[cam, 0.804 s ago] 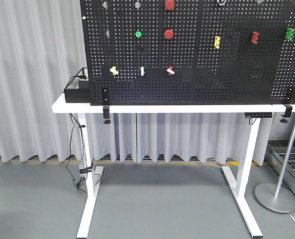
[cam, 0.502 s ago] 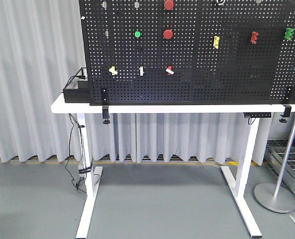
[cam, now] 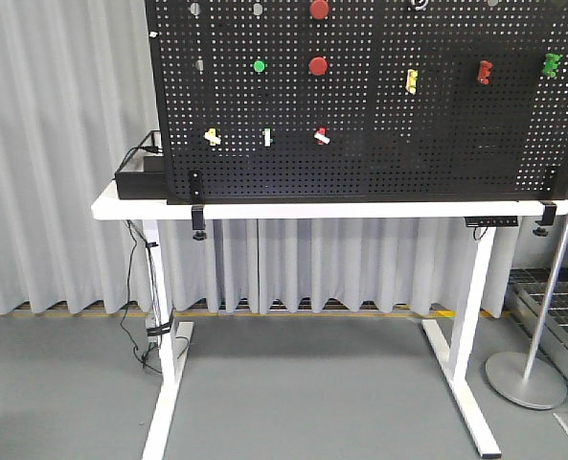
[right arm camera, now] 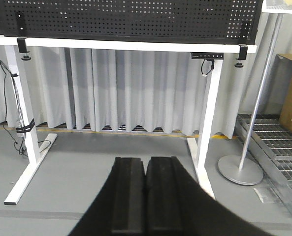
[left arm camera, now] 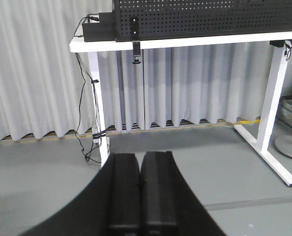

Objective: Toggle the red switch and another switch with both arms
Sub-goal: 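Drive the base forward up to the black pegboard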

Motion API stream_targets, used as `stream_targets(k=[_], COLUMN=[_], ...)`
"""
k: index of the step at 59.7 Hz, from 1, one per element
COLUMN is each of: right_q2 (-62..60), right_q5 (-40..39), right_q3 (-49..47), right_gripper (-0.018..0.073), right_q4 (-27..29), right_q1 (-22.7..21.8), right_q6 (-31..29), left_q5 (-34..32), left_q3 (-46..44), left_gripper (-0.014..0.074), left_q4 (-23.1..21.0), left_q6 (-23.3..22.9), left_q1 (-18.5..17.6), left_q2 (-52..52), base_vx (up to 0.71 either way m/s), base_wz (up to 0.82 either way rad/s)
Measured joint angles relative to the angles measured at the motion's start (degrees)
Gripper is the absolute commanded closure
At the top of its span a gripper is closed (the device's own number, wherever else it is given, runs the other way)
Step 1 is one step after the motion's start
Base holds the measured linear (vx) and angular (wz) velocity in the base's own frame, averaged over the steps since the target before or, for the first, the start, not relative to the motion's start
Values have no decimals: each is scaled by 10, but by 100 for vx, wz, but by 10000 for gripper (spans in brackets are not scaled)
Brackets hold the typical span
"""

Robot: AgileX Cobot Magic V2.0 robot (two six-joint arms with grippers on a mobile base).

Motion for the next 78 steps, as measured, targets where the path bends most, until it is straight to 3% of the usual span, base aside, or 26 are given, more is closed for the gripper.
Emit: stream_targets(k=[40, 78], right_q2=[0, 0], right_q5=[0, 0], right_q3=[0, 0], right_gripper=[566, 566], right_q4=[0, 0], right_q1=[0, 0], right_q6=[0, 0], left_q5=[0, 0], left_q3=[0, 0], left_gripper=[594, 594], left_q4=[0, 0], left_q6=[0, 0], left_q1=[0, 0], left_q2=[0, 0], base_vx=[15, 36], base_wz=[-3, -1])
